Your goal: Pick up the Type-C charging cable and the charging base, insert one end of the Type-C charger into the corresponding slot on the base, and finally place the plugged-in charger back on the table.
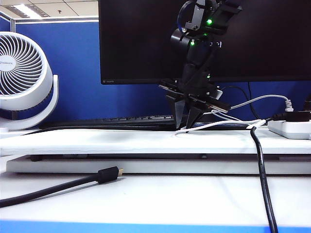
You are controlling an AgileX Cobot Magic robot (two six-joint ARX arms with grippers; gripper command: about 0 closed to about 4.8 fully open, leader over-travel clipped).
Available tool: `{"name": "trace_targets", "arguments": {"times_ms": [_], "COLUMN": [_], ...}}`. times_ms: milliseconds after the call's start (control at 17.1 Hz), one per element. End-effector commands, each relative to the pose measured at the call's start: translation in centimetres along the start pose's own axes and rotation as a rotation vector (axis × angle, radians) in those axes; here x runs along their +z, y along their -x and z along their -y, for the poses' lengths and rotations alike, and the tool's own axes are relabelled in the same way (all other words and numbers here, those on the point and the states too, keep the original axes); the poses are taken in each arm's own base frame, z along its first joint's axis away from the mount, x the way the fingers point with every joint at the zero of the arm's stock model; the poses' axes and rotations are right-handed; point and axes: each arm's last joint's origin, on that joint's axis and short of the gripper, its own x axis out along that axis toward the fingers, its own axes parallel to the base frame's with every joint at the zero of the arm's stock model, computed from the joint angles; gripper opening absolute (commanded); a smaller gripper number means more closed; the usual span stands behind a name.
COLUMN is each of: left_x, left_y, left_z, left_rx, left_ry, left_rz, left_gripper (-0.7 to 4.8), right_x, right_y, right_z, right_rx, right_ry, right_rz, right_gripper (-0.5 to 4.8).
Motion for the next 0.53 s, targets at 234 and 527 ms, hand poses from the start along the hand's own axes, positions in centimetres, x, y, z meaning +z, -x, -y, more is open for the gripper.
{"name": "trace_targets", "arguments": {"times_ms": [234,527], "left_x": [0.39,0.42], "left_y": [0.37,0.37], "left_z": [-0.09,-0.12], "left_rx": [0.017,0.021], "left_ry": [-0.011,-0.014], "left_rz": [0.024,0.026], "left_gripper": [2.09,2.09], "right_x": [-0.05,-0.29], "right_y": [-0.07,-0.35], "right_z": [-0.03,0.27], "right_rx": [-0.001,-0.024], "right_ry": [-0.003,-0.003], "right_rz": [-0.009,-0.046], "right_gripper": [1.45,-0.09]}}
